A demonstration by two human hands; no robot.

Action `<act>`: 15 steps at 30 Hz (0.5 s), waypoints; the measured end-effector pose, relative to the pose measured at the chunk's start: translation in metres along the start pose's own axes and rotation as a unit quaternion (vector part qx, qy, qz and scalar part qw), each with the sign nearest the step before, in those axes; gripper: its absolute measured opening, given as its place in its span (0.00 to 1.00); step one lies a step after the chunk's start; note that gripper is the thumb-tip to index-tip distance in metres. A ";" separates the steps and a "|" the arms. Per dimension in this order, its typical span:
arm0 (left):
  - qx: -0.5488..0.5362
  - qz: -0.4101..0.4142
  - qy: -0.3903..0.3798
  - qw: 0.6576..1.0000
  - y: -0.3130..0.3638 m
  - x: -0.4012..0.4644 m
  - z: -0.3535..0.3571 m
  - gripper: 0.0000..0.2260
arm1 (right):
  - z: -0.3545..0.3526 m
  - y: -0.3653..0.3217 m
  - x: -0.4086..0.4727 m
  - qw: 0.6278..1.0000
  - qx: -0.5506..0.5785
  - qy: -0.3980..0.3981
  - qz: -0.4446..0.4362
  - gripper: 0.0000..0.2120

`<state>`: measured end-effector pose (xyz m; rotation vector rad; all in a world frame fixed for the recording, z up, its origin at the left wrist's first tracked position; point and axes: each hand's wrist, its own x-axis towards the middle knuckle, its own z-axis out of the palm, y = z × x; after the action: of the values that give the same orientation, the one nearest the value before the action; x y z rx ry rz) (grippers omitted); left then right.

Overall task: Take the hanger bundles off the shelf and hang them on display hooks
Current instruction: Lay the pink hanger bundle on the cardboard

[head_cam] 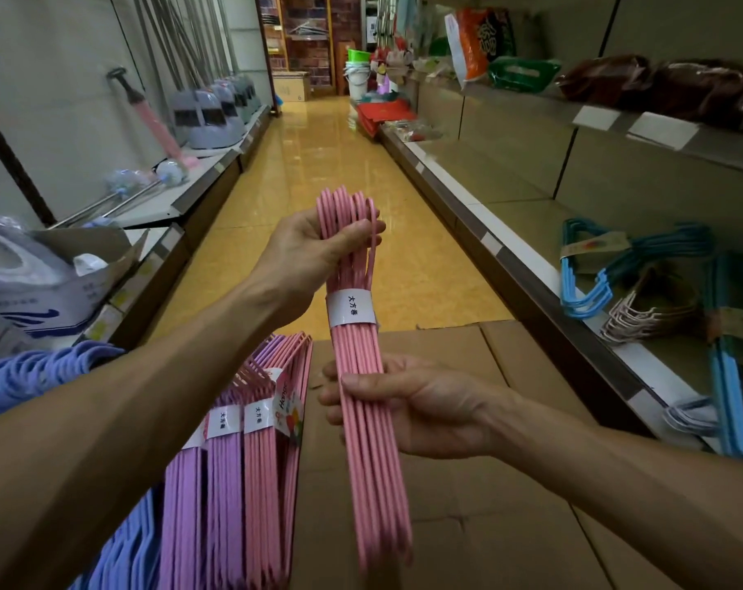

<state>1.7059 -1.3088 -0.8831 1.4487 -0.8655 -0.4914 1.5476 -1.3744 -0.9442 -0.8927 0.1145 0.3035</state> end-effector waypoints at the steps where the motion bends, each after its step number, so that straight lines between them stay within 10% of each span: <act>1: -0.013 -0.008 -0.012 1.000 0.001 0.000 -0.001 0.09 | 0.000 0.000 0.000 1.000 0.003 0.010 -0.009 0.18; 15: 0.322 -0.128 -0.040 0.937 -0.001 0.002 -0.036 0.22 | -0.028 0.036 0.029 0.978 -0.110 0.178 0.018 0.11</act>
<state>1.7347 -1.2866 -0.8802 2.1750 -0.9558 -0.4824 1.5650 -1.3688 -0.9952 -1.1614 0.4357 0.1891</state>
